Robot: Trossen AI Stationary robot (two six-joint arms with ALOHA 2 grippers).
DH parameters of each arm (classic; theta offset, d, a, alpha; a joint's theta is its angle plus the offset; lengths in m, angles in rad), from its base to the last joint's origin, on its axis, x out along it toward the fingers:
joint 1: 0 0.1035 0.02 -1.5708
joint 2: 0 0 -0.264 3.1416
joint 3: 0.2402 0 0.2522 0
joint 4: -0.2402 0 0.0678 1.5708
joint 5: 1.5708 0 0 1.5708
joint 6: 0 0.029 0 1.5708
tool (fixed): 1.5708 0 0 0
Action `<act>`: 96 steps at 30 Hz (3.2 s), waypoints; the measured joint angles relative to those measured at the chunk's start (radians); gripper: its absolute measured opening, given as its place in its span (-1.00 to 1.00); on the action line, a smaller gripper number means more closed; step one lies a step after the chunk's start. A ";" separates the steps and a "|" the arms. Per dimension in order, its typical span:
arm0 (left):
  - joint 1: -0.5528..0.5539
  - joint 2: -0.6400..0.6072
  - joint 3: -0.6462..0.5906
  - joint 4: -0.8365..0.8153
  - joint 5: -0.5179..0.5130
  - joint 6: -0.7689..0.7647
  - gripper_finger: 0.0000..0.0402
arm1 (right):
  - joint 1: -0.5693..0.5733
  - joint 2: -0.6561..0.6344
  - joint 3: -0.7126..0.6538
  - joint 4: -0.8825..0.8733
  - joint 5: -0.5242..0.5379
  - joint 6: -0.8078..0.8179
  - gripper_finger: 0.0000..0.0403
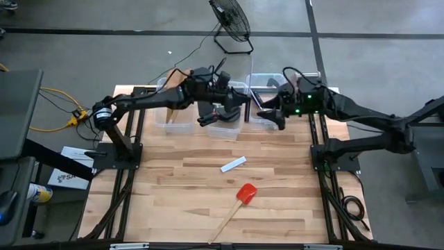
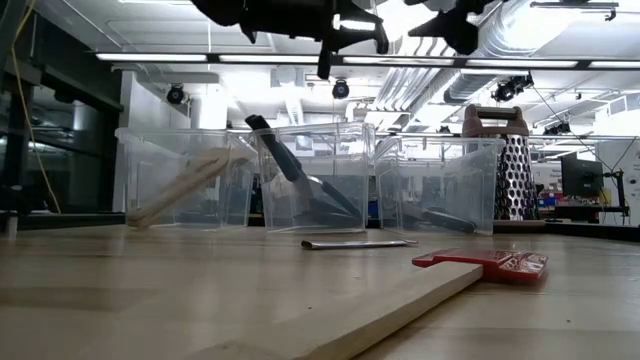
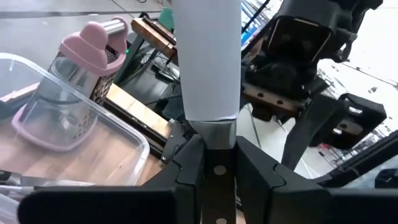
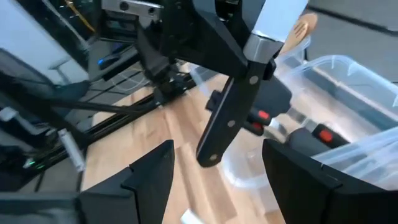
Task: Pick & Place Kitchen Items
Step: Put the black knife into the right bin
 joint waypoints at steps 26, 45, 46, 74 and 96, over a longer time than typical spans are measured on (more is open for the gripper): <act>0.037 0.000 0.000 0.042 0.140 0.057 -0.70 | 0.082 0.203 0.000 0.267 0.155 0.074 0.16; 0.037 0.001 0.000 0.038 0.155 0.075 -0.70 | 0.081 0.196 0.000 0.257 0.172 0.136 -0.54; 0.037 0.001 0.000 0.037 0.155 0.075 -0.70 | 0.081 0.196 0.000 0.256 0.172 0.138 -0.54; 0.136 0.001 0.000 -0.104 0.198 0.048 -0.09 | 0.008 0.176 0.000 0.084 0.233 0.256 -0.55; 0.147 0.001 0.000 -0.205 0.230 0.056 -0.08 | -0.223 0.181 0.030 -0.343 0.236 0.104 -0.55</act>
